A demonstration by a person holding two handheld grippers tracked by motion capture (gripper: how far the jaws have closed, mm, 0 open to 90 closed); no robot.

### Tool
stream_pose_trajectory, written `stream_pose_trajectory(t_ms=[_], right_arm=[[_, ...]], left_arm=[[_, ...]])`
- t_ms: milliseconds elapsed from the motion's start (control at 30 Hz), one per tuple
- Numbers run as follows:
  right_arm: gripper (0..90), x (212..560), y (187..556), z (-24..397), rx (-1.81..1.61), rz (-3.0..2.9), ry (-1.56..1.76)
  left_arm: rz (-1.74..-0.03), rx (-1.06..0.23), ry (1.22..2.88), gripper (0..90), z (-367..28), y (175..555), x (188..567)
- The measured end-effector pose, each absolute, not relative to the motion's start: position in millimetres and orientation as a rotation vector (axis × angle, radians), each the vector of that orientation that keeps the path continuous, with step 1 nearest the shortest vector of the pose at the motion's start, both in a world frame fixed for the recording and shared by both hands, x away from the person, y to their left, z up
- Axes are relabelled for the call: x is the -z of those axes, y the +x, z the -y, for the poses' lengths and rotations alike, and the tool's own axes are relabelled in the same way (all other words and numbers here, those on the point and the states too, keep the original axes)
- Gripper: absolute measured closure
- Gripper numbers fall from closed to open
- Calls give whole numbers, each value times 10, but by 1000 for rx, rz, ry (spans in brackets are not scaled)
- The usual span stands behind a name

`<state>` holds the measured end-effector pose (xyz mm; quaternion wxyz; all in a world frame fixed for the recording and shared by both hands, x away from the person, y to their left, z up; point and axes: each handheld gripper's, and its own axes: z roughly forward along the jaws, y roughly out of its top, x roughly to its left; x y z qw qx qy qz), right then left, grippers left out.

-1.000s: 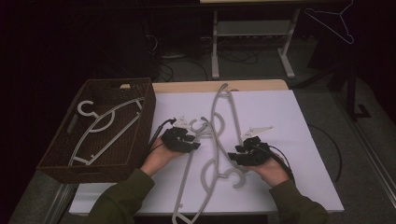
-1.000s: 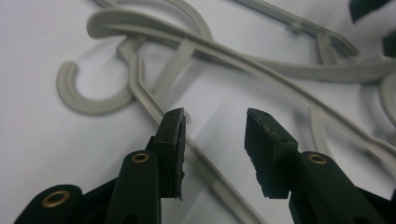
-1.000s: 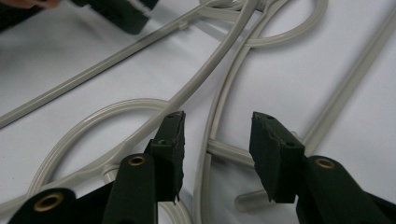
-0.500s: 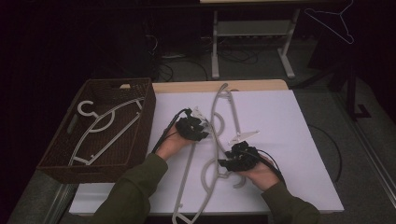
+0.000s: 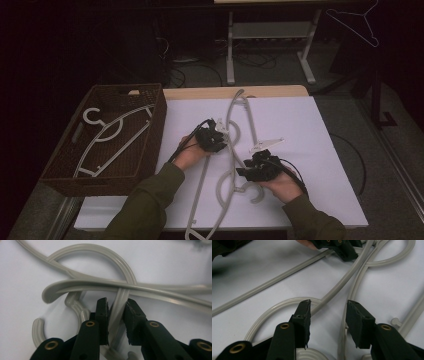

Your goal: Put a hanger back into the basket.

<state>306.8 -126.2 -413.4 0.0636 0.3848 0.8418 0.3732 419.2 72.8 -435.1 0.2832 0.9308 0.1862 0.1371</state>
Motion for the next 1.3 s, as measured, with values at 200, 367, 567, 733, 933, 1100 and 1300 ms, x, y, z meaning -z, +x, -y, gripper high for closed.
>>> stream_pose_trajectory(t_ms=[200,367,567,733,933,1100,1300], right_arm=[[541,4120,3074,1292,-1135,-2531,1162],[532,4109,3074,1304,-1148,-2527,1162],[505,4095,3076,1316,-1169,-2510,1149],[405,4026,3071,1368,-1200,-2465,1143],[371,3926,3047,1450,-1238,-2407,1161],[378,3933,2964,1475,-1223,-2417,1145],[395,4053,2843,1415,-1159,-2484,1138]], left_arm=[[-466,-338,2513,788,-814,4142,4309],[-467,-325,2459,812,-1015,4056,4226],[-511,-325,2397,813,-1209,4029,4140],[-620,-358,2369,814,-1313,4093,4099],[-801,-393,2339,814,-1402,4201,4156],[-948,-400,2323,812,-1490,4259,4258],[-1009,-394,2305,775,-1515,4265,4322]])
